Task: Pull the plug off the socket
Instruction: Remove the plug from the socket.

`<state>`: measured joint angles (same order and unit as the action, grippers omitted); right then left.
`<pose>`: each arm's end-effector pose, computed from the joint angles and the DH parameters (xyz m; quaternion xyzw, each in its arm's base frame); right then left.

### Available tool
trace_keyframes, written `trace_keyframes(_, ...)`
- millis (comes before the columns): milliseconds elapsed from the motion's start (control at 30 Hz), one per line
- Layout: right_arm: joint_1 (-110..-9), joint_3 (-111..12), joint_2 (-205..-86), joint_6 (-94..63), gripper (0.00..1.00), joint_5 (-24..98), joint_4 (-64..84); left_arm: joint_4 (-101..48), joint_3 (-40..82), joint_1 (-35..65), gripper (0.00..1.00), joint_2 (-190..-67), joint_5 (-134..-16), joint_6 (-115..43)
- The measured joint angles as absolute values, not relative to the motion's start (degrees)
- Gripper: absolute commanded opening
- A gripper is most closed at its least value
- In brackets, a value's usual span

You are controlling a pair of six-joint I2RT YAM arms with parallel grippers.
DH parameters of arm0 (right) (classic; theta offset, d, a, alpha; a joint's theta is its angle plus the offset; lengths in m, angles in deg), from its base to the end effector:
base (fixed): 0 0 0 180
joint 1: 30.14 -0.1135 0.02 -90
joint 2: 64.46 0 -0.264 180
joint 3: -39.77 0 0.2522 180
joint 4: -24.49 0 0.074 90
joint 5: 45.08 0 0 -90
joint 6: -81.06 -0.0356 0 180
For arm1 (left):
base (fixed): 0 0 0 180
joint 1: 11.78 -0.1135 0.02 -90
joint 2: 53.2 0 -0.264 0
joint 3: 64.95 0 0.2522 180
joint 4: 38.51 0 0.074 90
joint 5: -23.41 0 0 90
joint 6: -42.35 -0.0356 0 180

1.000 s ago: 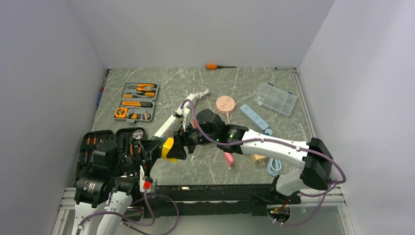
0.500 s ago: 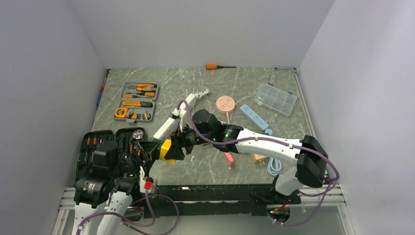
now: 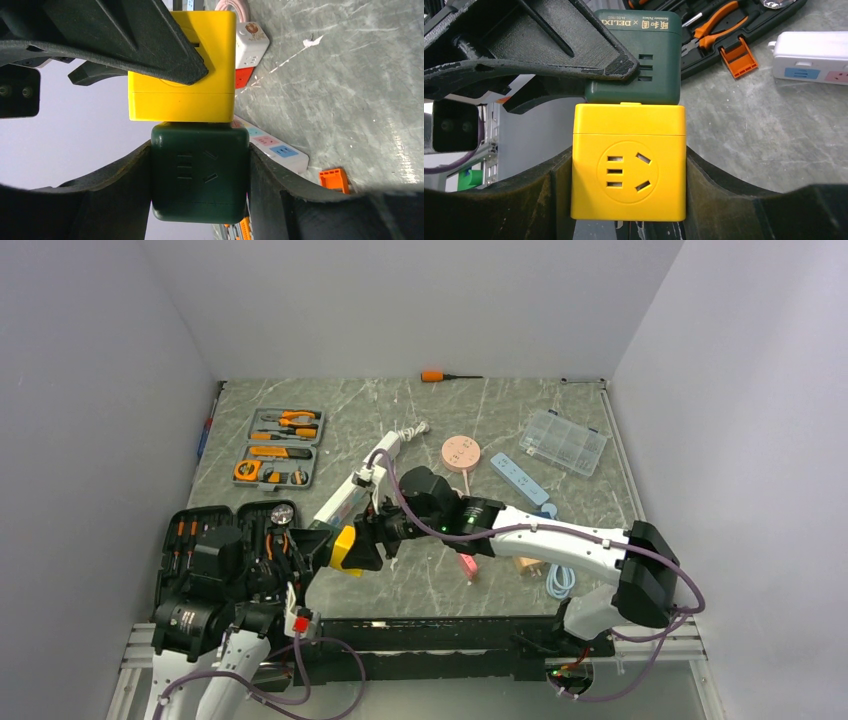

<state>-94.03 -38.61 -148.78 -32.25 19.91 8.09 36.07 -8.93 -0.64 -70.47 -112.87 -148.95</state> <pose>0.1374 0.3146 0.3097 -0.3943 0.7189 0.5051 0.2696 0.0387 -0.0338 0.2920 0.7800 0.3065 0.0494 0.5434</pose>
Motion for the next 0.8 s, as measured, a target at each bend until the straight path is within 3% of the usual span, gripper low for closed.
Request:
trace_keyframes(600,-95.1,-33.0,-140.4,-31.4,0.00,27.8,5.9,31.4,-10.4,1.5,0.00,-74.9,-116.5,-156.9)
trace_keyframes(800,-94.4,-29.3,-131.6,-31.4,0.00,27.8,-6.2,32.5,-12.7,-0.7,0.00,-80.3,-92.5,-155.8)
